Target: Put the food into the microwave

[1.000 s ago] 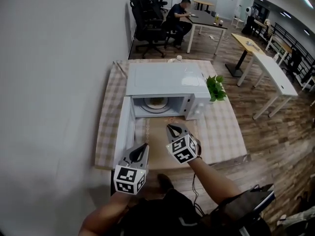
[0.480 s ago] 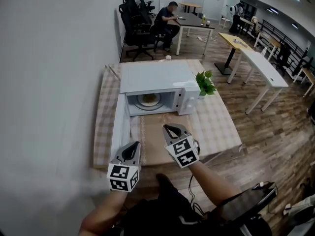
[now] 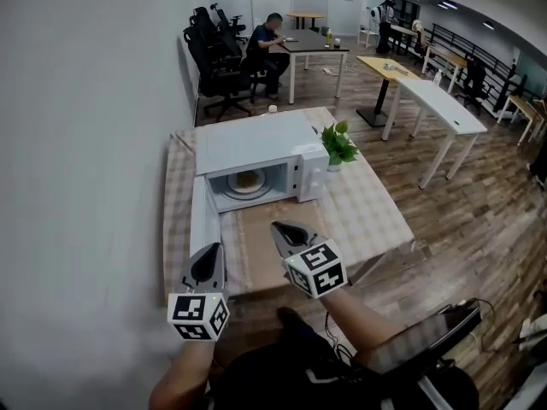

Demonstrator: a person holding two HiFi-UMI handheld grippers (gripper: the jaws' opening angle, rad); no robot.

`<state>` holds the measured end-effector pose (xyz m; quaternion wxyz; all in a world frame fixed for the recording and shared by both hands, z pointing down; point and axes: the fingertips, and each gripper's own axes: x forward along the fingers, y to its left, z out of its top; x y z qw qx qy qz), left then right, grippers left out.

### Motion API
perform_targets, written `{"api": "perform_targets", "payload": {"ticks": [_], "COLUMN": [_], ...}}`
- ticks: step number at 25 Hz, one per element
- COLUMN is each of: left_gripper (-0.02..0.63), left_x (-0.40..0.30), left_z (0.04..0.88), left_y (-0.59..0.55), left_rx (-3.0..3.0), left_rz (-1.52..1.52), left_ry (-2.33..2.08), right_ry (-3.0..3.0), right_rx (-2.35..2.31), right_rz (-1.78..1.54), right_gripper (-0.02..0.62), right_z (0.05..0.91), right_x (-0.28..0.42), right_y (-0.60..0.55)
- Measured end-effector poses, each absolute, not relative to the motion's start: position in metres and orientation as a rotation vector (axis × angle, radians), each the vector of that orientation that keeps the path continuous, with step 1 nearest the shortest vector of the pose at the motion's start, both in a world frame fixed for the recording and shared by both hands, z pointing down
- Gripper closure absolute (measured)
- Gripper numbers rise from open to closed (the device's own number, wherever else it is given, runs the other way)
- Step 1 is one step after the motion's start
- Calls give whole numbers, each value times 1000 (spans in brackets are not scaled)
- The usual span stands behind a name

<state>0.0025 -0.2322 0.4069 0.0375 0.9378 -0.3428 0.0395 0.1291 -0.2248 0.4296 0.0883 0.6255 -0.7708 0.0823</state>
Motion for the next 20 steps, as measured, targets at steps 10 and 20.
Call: {"api": "perform_targets", "payload": {"ticks": [10,20], "left_gripper": [597,597], "left_x": [-5,-9], "left_z": [401,401], "left_y": [-230,-230], "left_rx": [2855,2849], "left_rz": [81,82], "left_ry": [-1097,-1117], "right_ry": [-2332,-2357], "right_rx": [1864,1864], "right_rz": [258,256], "right_gripper": [588,586], "right_z": [425,419], "right_x": [128,127], "right_y": [-218,-224]}}
